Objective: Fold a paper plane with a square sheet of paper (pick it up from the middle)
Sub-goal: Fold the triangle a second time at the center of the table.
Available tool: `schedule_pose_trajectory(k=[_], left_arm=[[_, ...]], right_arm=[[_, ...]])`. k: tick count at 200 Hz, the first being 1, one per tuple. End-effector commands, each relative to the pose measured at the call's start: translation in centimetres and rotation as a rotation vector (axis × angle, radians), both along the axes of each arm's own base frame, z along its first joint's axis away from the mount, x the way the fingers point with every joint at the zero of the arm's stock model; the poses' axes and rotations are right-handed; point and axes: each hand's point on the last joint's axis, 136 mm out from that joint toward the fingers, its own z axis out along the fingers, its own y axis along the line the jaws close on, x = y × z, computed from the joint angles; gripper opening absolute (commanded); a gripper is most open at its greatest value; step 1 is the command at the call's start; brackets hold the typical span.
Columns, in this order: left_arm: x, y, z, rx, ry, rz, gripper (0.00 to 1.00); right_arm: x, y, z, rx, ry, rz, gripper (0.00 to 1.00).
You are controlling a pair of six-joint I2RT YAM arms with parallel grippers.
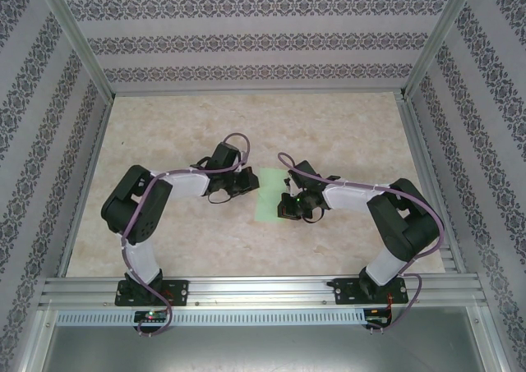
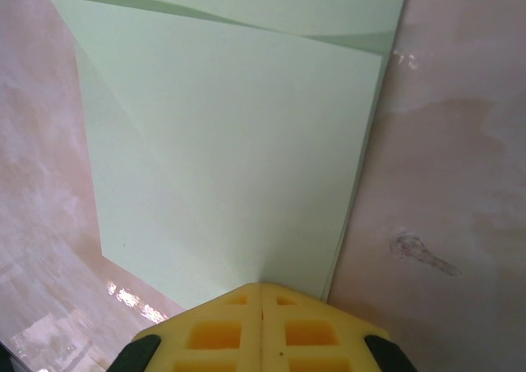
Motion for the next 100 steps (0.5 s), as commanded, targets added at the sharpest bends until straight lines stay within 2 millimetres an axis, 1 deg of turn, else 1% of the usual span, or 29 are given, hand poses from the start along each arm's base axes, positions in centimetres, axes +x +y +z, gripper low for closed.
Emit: schedule_pose_trajectory(k=[1, 65, 78, 100], left_arm=[[-1.7, -1.1, 0.6, -0.011, -0.012, -0.045, 0.07], [-2.2, -2.4, -1.1, -0.027, 0.033, -0.067, 0.06], [-2.4, -2.3, -1.8, -0.006, 0.053, -0.064, 0.06], [-2.5, -1.6, -2.8, 0.037, 0.073, -0.048, 0.05]], right_arm=[[-3.1, -3.0, -2.4, -0.150, 0.106, -0.012, 0.06], [-0.4, 0.0, 0.5, -0.032, 0.034, -0.006, 0.06], [0.3, 0.8, 1.5, 0.006, 0.008, -0.002, 0.06], [1.2, 2.4, 3.8, 0.085, -0.051, 0.021, 0.07]])
